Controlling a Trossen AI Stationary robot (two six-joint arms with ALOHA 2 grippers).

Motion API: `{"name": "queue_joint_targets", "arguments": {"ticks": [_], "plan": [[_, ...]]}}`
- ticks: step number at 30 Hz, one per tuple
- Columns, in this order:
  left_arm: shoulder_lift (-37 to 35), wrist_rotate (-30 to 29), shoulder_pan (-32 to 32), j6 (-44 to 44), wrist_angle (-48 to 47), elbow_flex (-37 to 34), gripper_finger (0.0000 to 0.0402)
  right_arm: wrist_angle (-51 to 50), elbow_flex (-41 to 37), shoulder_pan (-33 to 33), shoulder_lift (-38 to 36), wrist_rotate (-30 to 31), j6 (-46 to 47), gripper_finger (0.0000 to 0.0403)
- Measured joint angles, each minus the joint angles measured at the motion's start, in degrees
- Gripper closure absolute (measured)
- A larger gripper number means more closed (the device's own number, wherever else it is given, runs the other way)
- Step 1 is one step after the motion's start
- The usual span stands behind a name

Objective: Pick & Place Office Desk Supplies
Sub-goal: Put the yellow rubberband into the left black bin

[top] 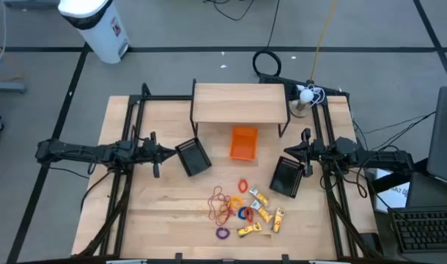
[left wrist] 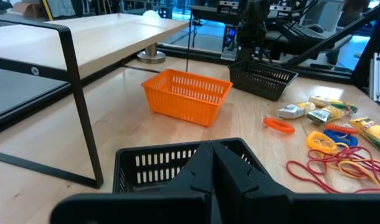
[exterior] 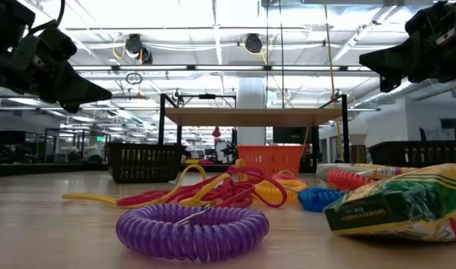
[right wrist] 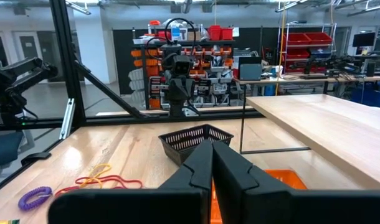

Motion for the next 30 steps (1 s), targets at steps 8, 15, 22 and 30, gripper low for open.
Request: {"name": "queue_joint_targets", "arguments": {"ticks": [8, 15, 22, 30], "plan": [[0.0, 0.0, 0.0, -0.7, 0.0, 0.0, 0.0379, 0.0, 0.0, 0.0, 0.0, 0.1, 0.0, 0.0403], [0.0, 0.8, 0.0, -4.1, 8.1, -0.3, 0.0378, 0.0, 0.0, 0.0, 0.0, 0.1, 0.0, 0.0403], [11.5, -1.2, -3.1, -9.0, 5.1, 5.9, 0.0398, 0.0, 0.0, 0.0, 0.0, 0.0, 0.2, 0.0403], [39.8, -3.5, -11.4, -10.2, 2.5, 23.4, 0.0391, 0.2, 0.0, 0.0, 0.0, 0.0, 0.2, 0.0403]]}}
